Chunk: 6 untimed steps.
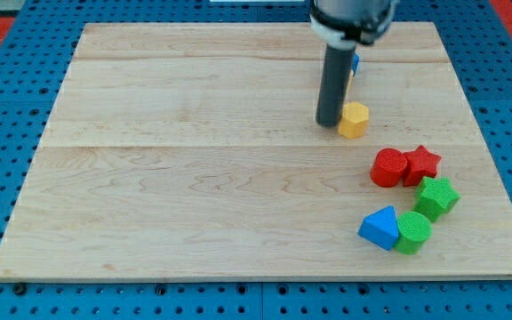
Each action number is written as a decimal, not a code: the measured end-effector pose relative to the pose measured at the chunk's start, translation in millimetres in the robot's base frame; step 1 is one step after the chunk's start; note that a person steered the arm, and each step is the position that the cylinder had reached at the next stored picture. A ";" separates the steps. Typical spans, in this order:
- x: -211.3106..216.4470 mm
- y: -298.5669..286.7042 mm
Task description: Push the hexagon into the red circle
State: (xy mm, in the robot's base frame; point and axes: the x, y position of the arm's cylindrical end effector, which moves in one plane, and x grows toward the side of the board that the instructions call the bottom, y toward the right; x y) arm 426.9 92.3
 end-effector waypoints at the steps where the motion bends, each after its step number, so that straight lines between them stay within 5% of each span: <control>1: 2.2 -7.2; 3: -52.3 23.3; 4: 31.5 51.3; 5: 8.2 33.0; 6: -45.3 -53.1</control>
